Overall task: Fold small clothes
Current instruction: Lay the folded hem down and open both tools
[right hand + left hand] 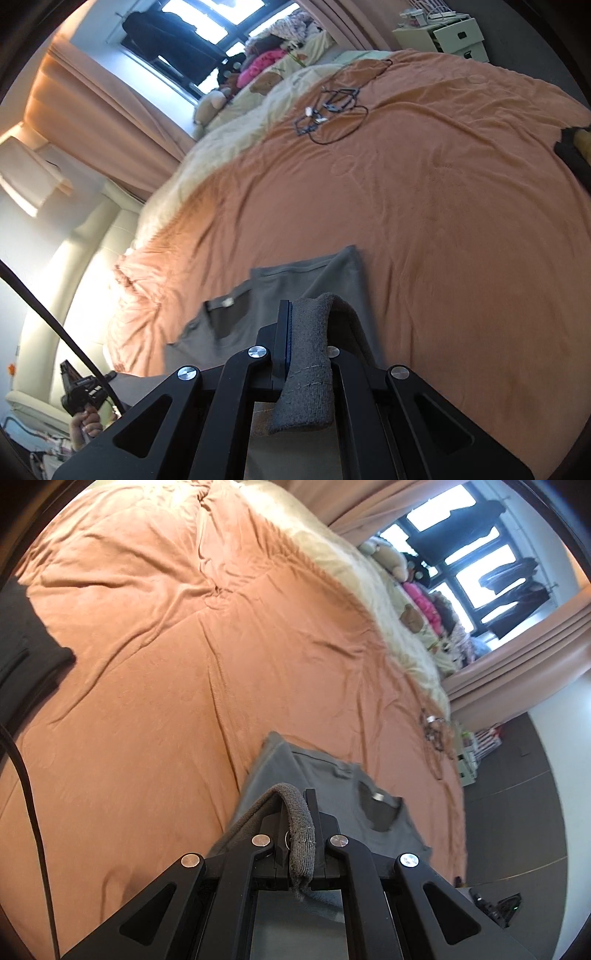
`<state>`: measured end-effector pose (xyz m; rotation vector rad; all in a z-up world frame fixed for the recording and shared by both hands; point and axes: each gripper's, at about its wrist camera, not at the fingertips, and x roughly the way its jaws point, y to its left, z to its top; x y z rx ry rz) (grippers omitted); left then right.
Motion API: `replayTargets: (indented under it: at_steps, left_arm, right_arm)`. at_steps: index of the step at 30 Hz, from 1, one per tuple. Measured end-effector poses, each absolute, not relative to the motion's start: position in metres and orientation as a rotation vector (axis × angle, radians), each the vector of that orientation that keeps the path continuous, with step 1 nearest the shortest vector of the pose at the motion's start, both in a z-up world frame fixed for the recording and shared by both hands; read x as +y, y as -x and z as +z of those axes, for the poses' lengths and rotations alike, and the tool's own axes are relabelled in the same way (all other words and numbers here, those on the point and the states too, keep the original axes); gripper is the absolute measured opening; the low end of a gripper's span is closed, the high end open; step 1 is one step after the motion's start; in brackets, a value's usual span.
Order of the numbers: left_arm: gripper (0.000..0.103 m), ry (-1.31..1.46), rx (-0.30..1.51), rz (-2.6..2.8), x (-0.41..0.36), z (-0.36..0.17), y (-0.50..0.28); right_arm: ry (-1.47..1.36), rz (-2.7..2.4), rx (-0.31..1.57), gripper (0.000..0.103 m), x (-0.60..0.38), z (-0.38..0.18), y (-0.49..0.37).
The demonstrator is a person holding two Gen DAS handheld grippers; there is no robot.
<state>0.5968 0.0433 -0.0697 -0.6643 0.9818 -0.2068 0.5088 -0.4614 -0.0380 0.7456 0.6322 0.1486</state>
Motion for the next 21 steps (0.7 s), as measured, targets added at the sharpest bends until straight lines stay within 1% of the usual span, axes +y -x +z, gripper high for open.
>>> replayTargets:
  at_steps: [5,9,12,13,14,15,16,17,18,19,20,21]
  left_arm:
    - [0.003,0.626,1.014,-0.155,0.037,-0.099,-0.633]
    - [0.003,0.605,1.049,-0.129,0.033,-0.124,-0.654]
    - [0.004,0.605,1.054,-0.127,0.030,-0.137,-0.665]
    - [0.004,0.569,1.065,-0.136,0.024,-0.141,-0.669]
    - [0.005,0.540,1.076,-0.149,0.019,-0.142,-0.672]
    - [0.005,0.480,1.097,-0.179,0.010,-0.144,-0.676]
    - [0.008,0.447,1.104,-0.182,0.006,-0.143,-0.677]
    - [0.013,0.408,1.108,-0.176,0.003,-0.142,-0.676]
    - [0.019,0.383,1.112,-0.170,0.003,-0.139,-0.674]
    - [0.023,0.368,1.112,-0.170,0.004,-0.138,-0.672]
    - [0.037,0.345,1.105,-0.166,0.004,-0.134,-0.669]
    - [0.054,0.314,1.092,-0.159,0.005,-0.128,-0.663]
  right_arm:
    - [-0.754,0.105,0.681,0.000,-0.455,-0.052,-0.544]
    - [-0.733,0.065,0.706,0.000,-0.449,-0.057,-0.559]
    - [-0.720,0.035,0.762,0.000,-0.440,-0.058,-0.564]
    - [-0.725,0.042,0.769,0.000,-0.437,-0.056,-0.564]
    - [-0.710,0.046,0.777,0.003,-0.433,-0.052,-0.562]
    - [-0.670,0.045,0.782,0.008,-0.428,-0.046,-0.558]
    - [-0.639,0.042,0.781,0.025,-0.425,-0.040,-0.553]
    - [-0.614,0.038,0.776,0.056,-0.423,-0.036,-0.548]
    - [-0.587,0.026,0.767,0.070,-0.422,-0.029,-0.541]
    - [-0.558,0.016,0.750,0.077,-0.422,-0.022,-0.532]
    - [-0.534,-0.004,0.767,0.077,-0.421,-0.017,-0.525]
    - [-0.511,0.004,0.774,0.077,-0.419,-0.013,-0.519]
